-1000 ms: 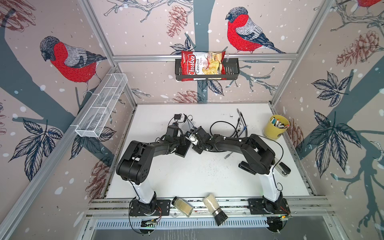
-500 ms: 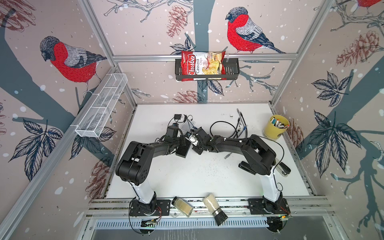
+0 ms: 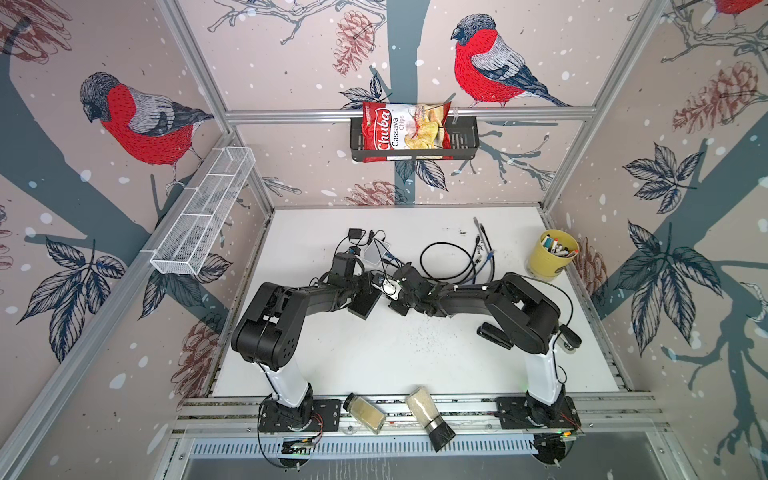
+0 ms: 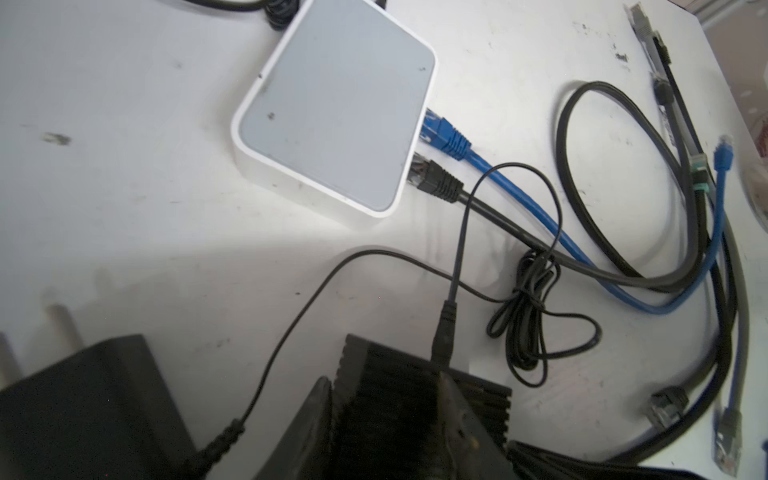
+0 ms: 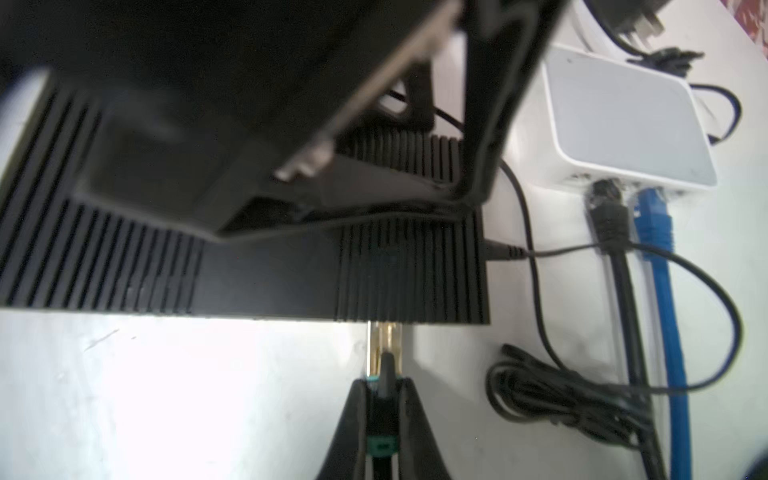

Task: Insert the plug into the switch port

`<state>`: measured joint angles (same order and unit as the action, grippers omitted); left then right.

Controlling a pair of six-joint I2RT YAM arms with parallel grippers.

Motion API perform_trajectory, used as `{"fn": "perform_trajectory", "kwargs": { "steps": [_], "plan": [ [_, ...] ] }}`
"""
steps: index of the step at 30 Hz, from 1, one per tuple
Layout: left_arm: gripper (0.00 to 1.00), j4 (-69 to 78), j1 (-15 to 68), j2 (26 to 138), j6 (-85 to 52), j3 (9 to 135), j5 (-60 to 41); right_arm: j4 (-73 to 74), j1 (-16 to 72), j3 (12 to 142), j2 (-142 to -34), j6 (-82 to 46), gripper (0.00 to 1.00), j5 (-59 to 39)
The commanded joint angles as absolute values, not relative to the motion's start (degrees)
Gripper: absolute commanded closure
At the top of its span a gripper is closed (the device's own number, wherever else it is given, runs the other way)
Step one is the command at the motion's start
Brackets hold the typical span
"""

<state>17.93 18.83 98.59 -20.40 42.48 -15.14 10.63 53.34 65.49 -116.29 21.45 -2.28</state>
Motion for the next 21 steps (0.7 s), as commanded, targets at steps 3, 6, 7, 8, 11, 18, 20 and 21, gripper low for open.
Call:
{"fn": "perform_trajectory", "kwargs": {
  "steps": [3,6,7,8,11,18,20,21],
  "plan": [
    [0.61,19.83,19.51,98.87,-19.79,41.29,-24.88,19.96,54.48,67.59,-117.02,24.20,0.98,-10.17],
    [0.62,20.88,19.68,98.61,-21.09,40.16,-24.35,20.25,54.45,68.43,-117.57,21.21,0.98,-9.02],
    [0.62,21.22,19.76,98.59,-21.20,39.91,-24.77,20.66,54.45,68.39,-117.62,20.78,0.98,-9.24],
    [0.62,21.51,19.94,98.77,-21.22,39.90,-25.11,21.49,54.57,67.97,-117.51,20.57,0.98,-9.72],
    [0.62,21.33,20.76,99.39,-20.98,40.40,-25.65,23.29,54.90,67.58,-117.66,20.57,0.98,-10.27],
    [0.63,21.53,23.88,100.40,-22.13,40.37,-24.17,24.06,55.33,70.24,-118.52,16.59,0.98,-8.61],
    [0.64,21.76,24.72,101.04,-22.44,40.34,-24.24,24.28,55.54,70.81,-118.81,15.94,0.97,-8.73],
    [0.64,21.95,25.15,101.37,-22.44,40.26,-24.53,24.02,55.62,71.38,-119.09,16.15,0.97,-9.03]
  ]
}}
